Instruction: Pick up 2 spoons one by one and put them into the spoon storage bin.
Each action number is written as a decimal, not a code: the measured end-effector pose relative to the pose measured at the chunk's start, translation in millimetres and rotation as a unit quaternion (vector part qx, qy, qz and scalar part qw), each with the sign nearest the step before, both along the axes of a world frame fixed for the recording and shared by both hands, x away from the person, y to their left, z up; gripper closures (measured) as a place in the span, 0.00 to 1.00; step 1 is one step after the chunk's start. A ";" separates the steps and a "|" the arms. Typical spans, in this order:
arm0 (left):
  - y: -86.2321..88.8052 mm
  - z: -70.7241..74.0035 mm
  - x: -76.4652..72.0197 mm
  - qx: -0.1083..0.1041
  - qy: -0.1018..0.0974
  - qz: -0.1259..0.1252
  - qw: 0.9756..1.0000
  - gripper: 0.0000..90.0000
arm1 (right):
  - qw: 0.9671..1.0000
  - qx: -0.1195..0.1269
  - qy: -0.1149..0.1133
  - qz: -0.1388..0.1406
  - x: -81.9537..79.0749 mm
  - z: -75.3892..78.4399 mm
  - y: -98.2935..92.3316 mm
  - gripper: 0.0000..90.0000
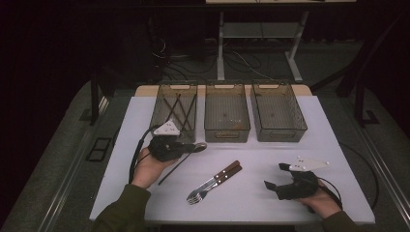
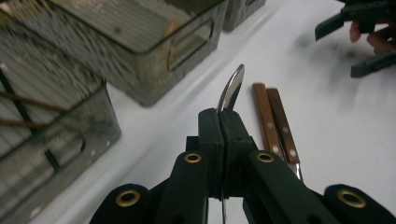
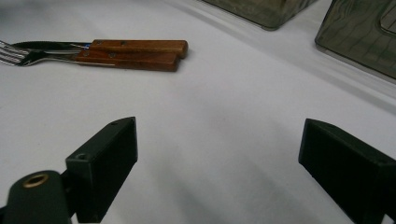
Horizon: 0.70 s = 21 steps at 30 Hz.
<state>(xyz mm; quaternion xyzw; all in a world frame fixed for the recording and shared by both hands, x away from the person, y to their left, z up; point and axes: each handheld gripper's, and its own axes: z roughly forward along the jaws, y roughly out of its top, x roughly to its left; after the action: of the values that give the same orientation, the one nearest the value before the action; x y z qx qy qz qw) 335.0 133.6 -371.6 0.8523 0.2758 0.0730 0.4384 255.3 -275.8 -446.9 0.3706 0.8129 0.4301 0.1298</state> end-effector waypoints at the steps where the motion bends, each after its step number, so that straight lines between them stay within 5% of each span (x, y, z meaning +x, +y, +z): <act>1: -2.0 1.0 1.8 -0.002 -0.002 -0.001 1.000 0.99 | 1.000 -0.001 0.000 0.000 -0.1 0.0 -0.1 0.13; 21: -41.6 30.7 50.1 -0.032 -0.030 0.003 0.999 0.99 | 1.000 0.003 -0.006 -0.001 0.1 1.0 -1.5 0.13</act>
<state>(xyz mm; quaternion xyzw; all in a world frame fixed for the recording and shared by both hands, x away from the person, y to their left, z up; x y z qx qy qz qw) 385.0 92.0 -340.9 0.8345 0.2675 0.0909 0.4731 255.4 -277.3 -445.9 0.3692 0.8104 0.4345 0.1344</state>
